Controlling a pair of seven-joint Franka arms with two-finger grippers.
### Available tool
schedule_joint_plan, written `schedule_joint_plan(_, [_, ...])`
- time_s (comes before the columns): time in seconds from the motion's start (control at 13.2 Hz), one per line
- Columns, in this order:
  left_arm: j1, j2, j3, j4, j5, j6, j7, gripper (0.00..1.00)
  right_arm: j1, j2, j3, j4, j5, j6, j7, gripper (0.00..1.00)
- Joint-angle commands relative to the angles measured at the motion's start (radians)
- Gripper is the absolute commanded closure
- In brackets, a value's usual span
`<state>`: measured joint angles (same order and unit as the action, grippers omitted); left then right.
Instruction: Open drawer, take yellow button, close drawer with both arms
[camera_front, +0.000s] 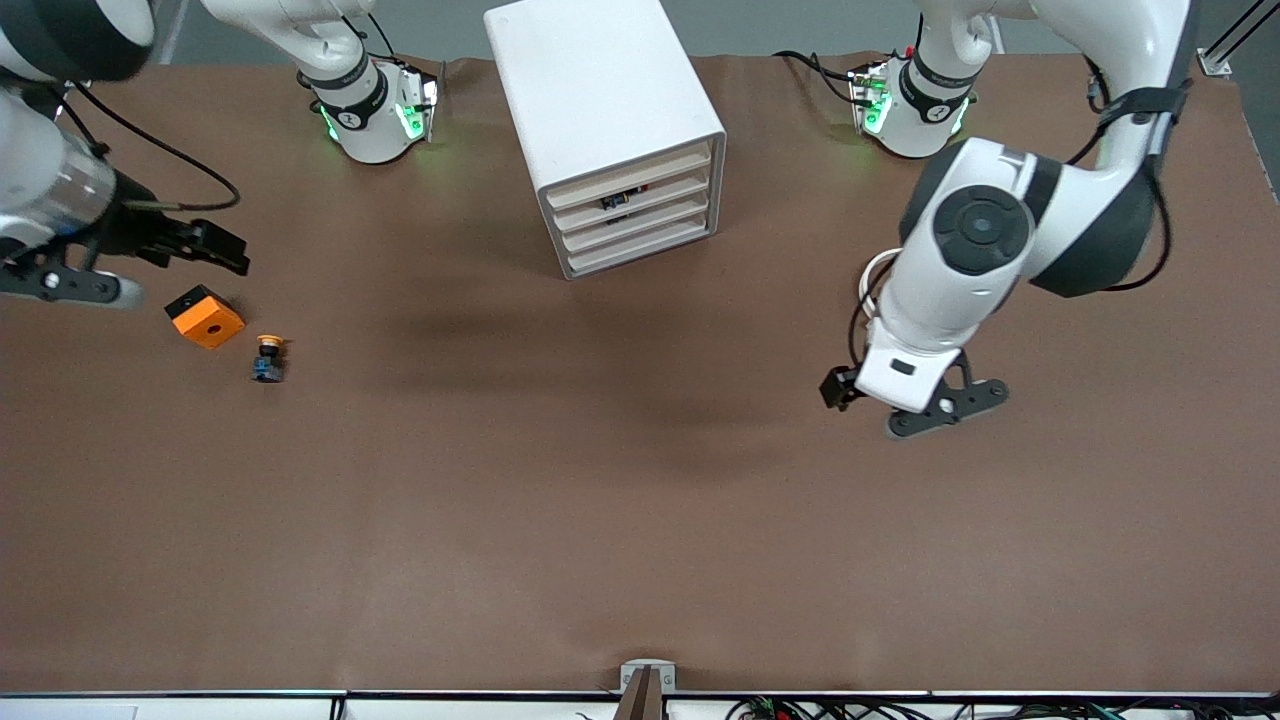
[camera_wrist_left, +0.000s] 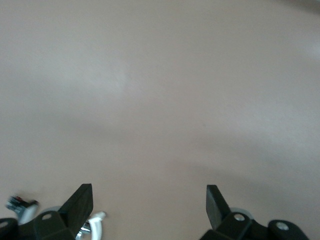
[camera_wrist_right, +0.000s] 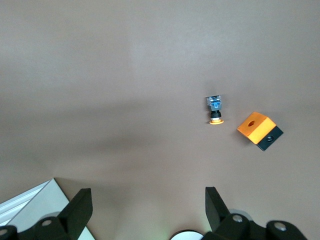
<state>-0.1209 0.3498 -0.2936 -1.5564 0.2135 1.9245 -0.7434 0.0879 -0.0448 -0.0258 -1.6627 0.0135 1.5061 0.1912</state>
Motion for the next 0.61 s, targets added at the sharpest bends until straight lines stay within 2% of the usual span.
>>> schedule_joint_plan(0.0, [0.056, -0.044, -0.012, 0.012, 0.009, -0.059, 0.116, 0.0, -0.028, 0.025, 0.0, 0.106, -0.01, -0.059, -0.027, 0.0])
schedule_joint_plan(0.15, [0.064, -0.086, -0.009, 0.013, 0.003, -0.094, 0.13, 0.0, -0.068, 0.028, 0.0, 0.138, -0.012, -0.06, -0.122, 0.0])
schedule_joint_plan(0.38, [0.124, -0.132, -0.019, 0.024, 0.003, -0.191, 0.188, 0.0, -0.077, 0.029, -0.002, 0.168, -0.017, -0.06, -0.133, 0.0])
schedule_joint_plan(0.53, [0.141, -0.173, -0.018, 0.022, 0.0, -0.209, 0.245, 0.0, -0.077, 0.029, 0.001, 0.188, -0.039, -0.069, -0.134, 0.0])
